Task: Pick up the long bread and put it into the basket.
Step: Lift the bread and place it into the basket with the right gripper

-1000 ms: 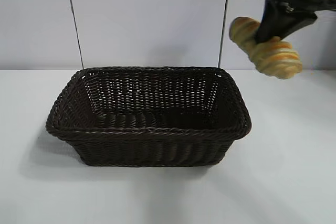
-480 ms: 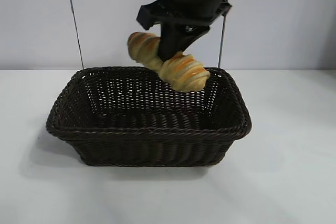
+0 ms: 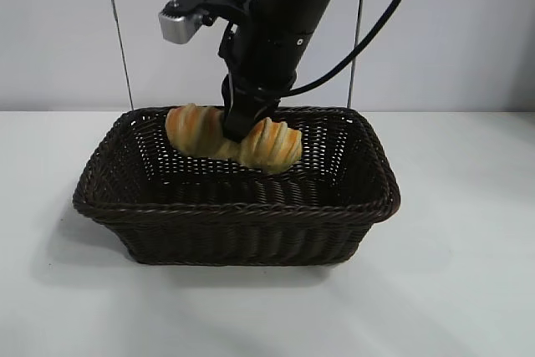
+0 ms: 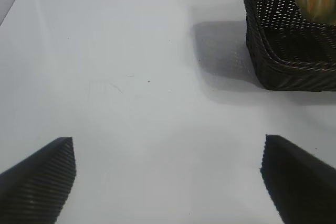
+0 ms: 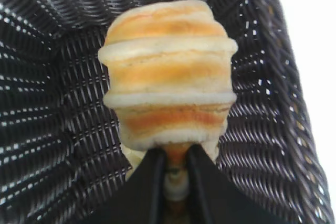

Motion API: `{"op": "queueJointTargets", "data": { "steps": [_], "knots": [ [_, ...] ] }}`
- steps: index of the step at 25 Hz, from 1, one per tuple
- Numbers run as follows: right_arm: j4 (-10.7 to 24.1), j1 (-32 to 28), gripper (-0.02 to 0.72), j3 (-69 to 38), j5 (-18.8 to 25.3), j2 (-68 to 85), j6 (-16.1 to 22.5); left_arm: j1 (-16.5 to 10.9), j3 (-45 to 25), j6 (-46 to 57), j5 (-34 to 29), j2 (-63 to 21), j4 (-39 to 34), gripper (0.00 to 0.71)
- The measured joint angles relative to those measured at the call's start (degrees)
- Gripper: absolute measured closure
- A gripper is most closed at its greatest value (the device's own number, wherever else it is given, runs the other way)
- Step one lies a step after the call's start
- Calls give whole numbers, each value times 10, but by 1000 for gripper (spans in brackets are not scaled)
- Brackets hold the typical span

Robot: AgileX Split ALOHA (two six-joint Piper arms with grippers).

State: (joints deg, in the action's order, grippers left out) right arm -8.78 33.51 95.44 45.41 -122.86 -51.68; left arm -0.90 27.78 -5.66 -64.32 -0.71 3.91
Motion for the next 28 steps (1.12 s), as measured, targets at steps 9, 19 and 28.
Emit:
{"op": "queueJointTargets", "data": {
  "steps": [9, 19, 28],
  "knots": [
    [-2, 0, 594, 0, 1, 0, 9, 0, 0, 0, 0, 0, 0, 16],
    [-2, 0, 30, 42, 35, 7, 90, 0, 0, 0, 0, 0, 0, 16],
    [37, 0, 10, 158, 142, 26, 348, 0, 0, 0, 0, 0, 0, 16]
  ]
}}
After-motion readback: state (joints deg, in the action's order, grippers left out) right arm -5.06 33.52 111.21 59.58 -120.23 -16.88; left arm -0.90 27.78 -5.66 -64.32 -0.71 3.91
